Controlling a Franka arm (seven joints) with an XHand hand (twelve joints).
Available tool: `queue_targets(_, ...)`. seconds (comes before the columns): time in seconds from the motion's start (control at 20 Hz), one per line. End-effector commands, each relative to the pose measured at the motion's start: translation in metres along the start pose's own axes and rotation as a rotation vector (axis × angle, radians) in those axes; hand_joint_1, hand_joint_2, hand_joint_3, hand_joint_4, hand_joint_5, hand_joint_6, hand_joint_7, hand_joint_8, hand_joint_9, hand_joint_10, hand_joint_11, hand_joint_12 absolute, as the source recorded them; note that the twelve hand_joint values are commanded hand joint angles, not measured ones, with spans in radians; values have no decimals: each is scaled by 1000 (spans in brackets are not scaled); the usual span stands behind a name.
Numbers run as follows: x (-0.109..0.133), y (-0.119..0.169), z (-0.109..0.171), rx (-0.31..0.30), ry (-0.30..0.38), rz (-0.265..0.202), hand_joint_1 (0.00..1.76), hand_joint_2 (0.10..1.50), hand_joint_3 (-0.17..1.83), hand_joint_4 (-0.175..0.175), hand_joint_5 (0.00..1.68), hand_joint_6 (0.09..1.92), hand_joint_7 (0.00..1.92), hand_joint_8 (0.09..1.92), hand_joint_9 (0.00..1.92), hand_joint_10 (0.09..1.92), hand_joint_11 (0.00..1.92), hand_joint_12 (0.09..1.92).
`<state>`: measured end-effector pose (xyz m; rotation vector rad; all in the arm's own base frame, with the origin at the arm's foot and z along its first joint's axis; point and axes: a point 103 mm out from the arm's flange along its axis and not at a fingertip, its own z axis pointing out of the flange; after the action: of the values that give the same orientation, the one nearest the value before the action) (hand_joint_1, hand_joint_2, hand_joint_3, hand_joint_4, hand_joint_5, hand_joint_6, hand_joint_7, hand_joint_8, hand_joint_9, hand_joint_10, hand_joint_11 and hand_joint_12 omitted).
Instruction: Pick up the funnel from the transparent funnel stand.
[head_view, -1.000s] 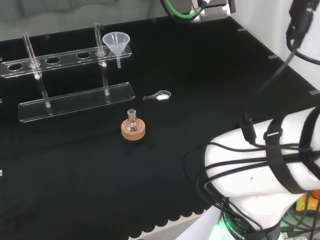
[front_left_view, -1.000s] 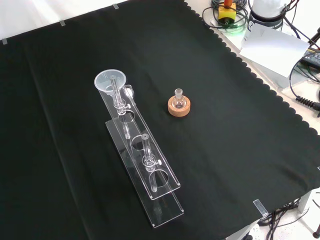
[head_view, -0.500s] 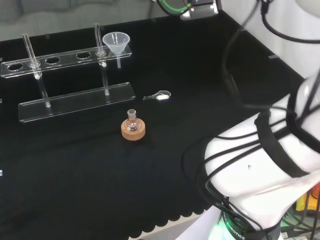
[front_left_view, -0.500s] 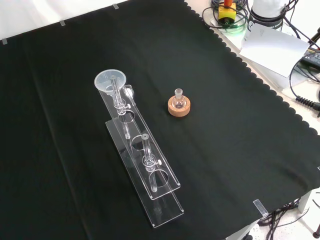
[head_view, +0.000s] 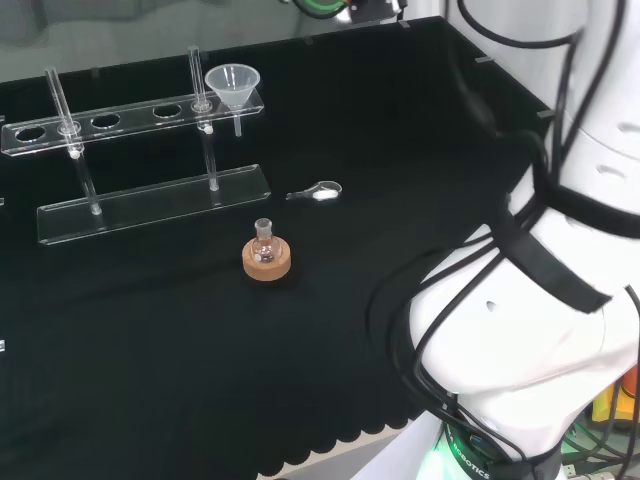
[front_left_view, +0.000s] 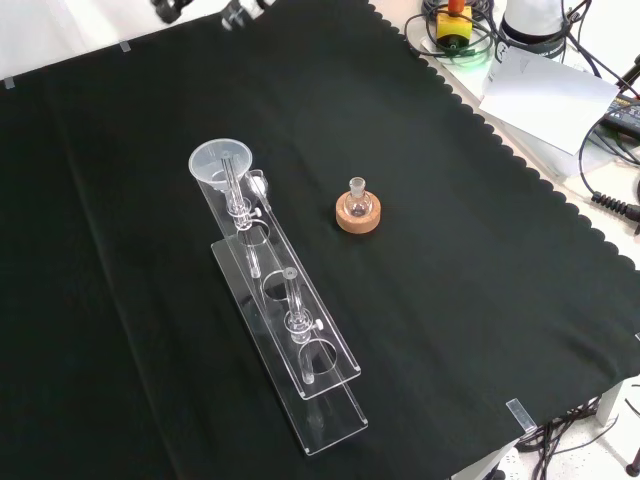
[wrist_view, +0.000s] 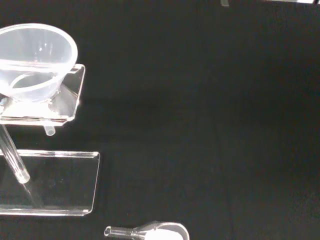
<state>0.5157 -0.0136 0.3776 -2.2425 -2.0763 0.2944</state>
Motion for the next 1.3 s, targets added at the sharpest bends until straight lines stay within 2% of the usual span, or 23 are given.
queue_targets(0.05,35,36,21,39,-52,-77,0,1242,328,-18,306,87,35,542,226,639,84,1355)
queue_targets(0.25,48,41,32,60,-49,-99,0,1241,324,-20,302,87,34,541,226,639,84,1356)
queue_targets(0.35,53,43,37,68,-55,-81,0,1239,321,-20,299,87,33,541,225,639,83,1356)
queue_targets(0.6,64,45,52,98,-15,-109,0,1234,316,-21,294,87,35,541,225,640,83,1357)
queue_targets(0.8,73,44,62,117,-8,-116,0,1230,311,-24,290,87,36,542,224,640,82,1358)
queue_targets(1.0,82,46,67,125,-19,-141,7,1220,301,-24,284,87,41,547,223,645,77,1361)
queue_targets(1.2,84,49,68,164,-32,-141,109,1157,259,-26,250,87,60,595,239,684,52,1384)
queue_targets(1.3,84,50,68,176,-39,-141,232,1075,217,-25,229,87,75,671,255,729,67,1418)
